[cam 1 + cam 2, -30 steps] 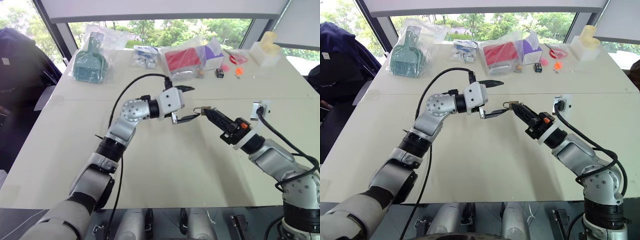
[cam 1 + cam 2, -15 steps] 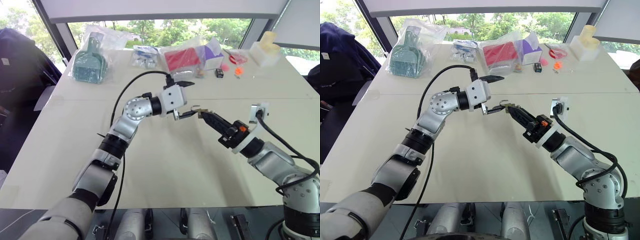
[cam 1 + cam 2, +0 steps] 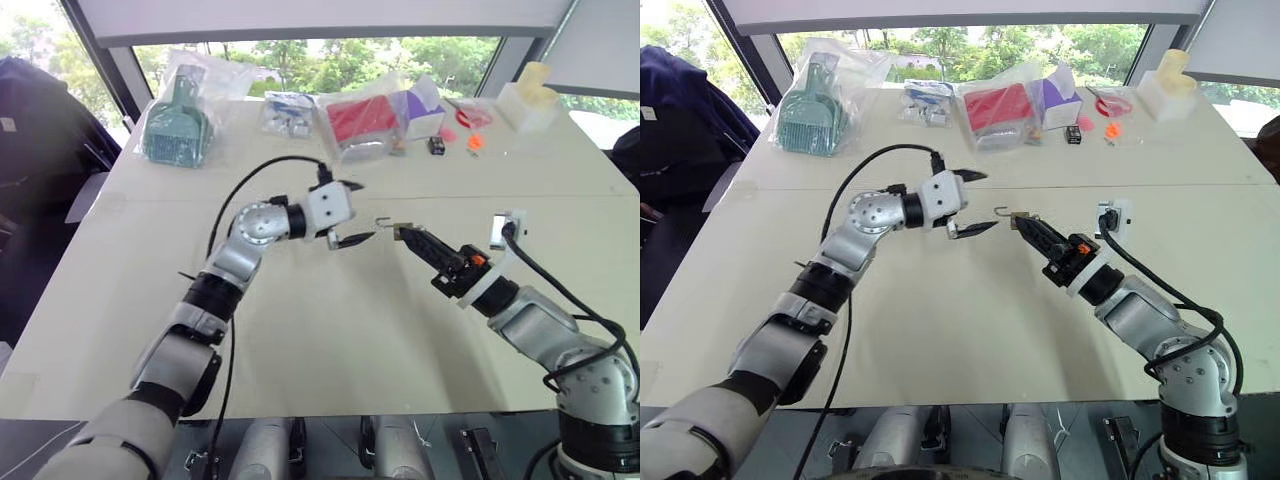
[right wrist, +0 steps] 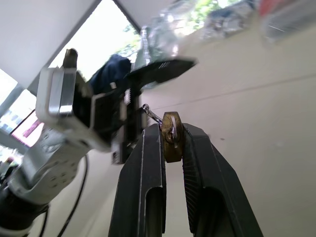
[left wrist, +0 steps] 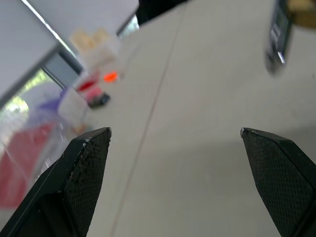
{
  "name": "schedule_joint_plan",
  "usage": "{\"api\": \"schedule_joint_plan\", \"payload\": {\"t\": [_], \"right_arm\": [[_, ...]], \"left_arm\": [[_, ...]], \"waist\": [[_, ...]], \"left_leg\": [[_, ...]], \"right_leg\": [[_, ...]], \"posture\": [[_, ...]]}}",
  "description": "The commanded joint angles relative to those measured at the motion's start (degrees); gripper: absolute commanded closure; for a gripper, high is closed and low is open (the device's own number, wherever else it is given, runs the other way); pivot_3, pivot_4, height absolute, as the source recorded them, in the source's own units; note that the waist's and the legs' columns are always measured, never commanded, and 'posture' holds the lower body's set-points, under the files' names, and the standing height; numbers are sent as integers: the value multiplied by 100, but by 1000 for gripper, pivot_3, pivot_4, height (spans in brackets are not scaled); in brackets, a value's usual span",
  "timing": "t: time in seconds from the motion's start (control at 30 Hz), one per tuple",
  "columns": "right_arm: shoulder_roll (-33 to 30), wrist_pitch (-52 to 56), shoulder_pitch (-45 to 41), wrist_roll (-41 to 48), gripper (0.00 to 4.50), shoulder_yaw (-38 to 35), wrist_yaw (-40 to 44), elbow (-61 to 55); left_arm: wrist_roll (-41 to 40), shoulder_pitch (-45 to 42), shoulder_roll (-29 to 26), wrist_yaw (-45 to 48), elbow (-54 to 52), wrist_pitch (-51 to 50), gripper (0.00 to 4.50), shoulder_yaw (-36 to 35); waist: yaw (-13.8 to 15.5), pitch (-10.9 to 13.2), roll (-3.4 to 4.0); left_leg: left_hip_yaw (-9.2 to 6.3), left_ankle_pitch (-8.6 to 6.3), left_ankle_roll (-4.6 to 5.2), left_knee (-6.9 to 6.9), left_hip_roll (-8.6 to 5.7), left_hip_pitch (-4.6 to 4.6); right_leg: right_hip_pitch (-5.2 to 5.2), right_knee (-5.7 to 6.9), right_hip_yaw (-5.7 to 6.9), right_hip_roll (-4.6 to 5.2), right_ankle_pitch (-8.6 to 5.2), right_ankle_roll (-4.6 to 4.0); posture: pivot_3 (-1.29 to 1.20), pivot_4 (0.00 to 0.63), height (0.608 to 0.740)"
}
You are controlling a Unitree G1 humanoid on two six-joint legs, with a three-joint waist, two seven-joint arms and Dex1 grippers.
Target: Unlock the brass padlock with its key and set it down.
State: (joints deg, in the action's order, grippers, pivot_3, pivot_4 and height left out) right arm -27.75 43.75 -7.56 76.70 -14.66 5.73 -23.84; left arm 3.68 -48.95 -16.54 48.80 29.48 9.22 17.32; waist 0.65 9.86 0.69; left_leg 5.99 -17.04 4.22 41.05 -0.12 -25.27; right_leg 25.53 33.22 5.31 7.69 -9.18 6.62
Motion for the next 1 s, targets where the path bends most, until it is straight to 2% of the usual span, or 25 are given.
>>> {"api": "schedule_joint_plan", "payload": {"t": [0.03,0.23,0.4,0.5,0.6,0.7,0.83,1.0], "right_arm": [[124,169,-96,46,4500,45,-280,359],[334,654,-412,87,4500,154,-693,1279],[394,994,-832,-218,4500,271,-785,1893],[296,1137,-935,-496,3119,288,-721,1999],[175,1230,-928,-724,1520,244,-593,1960],[-247,1283,-737,-1036,26,232,-216,1619],[-1110,1115,-227,-1434,26,-106,527,933],[-2014,679,835,-2020,26,-462,1769,30]], "left_arm": [[-119,153,-296,364,-433,-634,129,-95],[-900,768,-772,1306,-1783,-1909,129,-227],[-1066,1004,-868,1268,-2322,-2437,129,-278],[-1194,1104,-913,1298,-2544,-2690,73,-320],[-1272,1120,-920,1281,-2610,-2836,73,-350],[-1365,1115,-930,1274,-2667,-2938,73,-408],[-1451,1073,-947,1198,-2533,-3079,73,-512],[-1693,1201,-1173,1241,-2465,-3532,73,-755]], "waist": [[4,0,0],[-4,0,2],[-8,-1,3],[-8,-1,4],[-2,-1,4],[29,-2,4],[42,-2,4],[-5,-1,3]], "left_leg": [[0,0,0,0,0,0],[0,2,-4,0,0,-2],[-2,7,-12,-1,0,-1],[-1,8,-15,-3,0,0],[-2,11,-20,-3,0,1],[-5,6,-10,-1,-3,3],[-7,5,-9,1,-8,0],[-3,4,-7,-4,-3,3]], "right_leg": [[0,0,0,0,0,0],[1,0,-1,3,-6,-11],[0,0,-1,2,-11,-19],[1,2,-1,0,-10,-18],[-2,3,-1,-2,-5,-9],[-8,0,-1,0,-9,-14],[-11,-4,-1,3,-12,-18],[-7,-4,-1,-1,-4,-1]], "posture": [[0,150,735],[0,150,735],[0,150,735],[0,150,735],[0,150,735],[0,150,735],[0,150,735],[0,150,735]]}}
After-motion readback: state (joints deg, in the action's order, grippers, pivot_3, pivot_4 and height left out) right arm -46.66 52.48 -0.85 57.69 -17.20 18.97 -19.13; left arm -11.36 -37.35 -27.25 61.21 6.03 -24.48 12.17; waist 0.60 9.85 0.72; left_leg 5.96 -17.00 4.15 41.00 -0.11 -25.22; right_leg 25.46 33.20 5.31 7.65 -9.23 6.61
